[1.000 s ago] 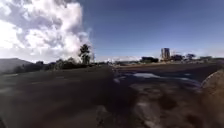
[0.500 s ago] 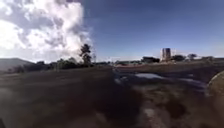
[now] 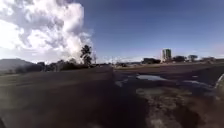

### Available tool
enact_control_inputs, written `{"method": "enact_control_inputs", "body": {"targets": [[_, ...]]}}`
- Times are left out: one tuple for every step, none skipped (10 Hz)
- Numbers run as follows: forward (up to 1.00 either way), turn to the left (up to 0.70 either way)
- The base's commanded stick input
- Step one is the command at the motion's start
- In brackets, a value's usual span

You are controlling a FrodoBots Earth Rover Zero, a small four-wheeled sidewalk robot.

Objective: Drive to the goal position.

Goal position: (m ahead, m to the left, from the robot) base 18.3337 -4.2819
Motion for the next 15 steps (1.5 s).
{"method": "enact_control_inputs", "body": {"targets": [[0.50, 0.00], [0.50, 0.00], [0.50, 0.00], [0.50, 0.00], [0.50, 0.00], [0.50, 0.00], [0.50, 0.00], [0.50, 0.00], [0.50, 0.00], [0.50, 0.00], [0.50, 0.00], [0.50, 0.00], [0.50, 0.00], [0.50, 0.00], [0.50, 0.00]]}}
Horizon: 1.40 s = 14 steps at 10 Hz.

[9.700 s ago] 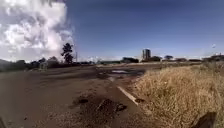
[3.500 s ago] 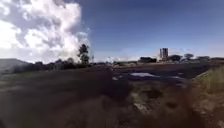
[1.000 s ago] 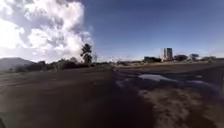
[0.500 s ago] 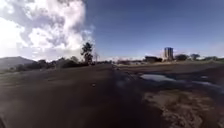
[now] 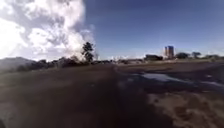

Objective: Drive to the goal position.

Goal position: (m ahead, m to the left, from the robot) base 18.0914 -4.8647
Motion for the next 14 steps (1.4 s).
{"method": "enact_control_inputs", "body": {"targets": [[0.50, 0.00], [0.50, 0.00], [0.50, 0.00], [0.50, 0.00], [0.50, 0.00], [0.50, 0.00], [0.50, 0.00], [0.50, 0.00], [0.50, 0.00], [0.50, 0.00], [0.50, 0.00], [0.50, 0.00], [0.50, -0.23], [0.50, -0.45]]}}
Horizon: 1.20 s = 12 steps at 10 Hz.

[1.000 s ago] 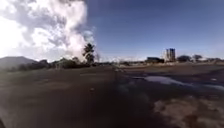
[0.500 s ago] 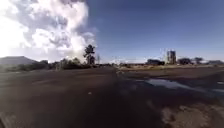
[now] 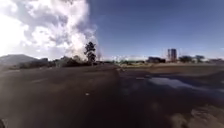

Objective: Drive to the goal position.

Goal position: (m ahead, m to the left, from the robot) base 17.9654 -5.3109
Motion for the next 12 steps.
{"method": "enact_control_inputs", "body": {"targets": [[0.50, -0.50], [0.50, -0.50], [0.50, -0.32], [0.50, -0.09], [0.50, 0.00], [0.50, 0.00], [0.50, 0.00], [0.50, 0.00], [0.50, 0.00], [0.50, 0.00], [0.50, 0.00], [0.50, 0.00]]}}
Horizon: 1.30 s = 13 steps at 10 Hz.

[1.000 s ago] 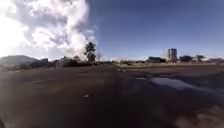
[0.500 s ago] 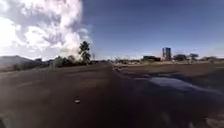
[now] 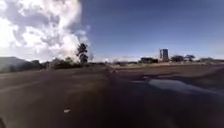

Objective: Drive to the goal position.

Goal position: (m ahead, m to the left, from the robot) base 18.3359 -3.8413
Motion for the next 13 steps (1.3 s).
{"method": "enact_control_inputs", "body": {"targets": [[0.50, 0.00], [0.50, 0.00], [0.50, 0.00], [0.50, 0.00], [0.50, 0.00], [0.50, 0.00], [0.50, 0.00], [0.50, 0.00], [0.50, 0.00], [0.50, 0.00], [0.50, 0.00], [0.50, 0.00], [0.50, 0.00]]}}
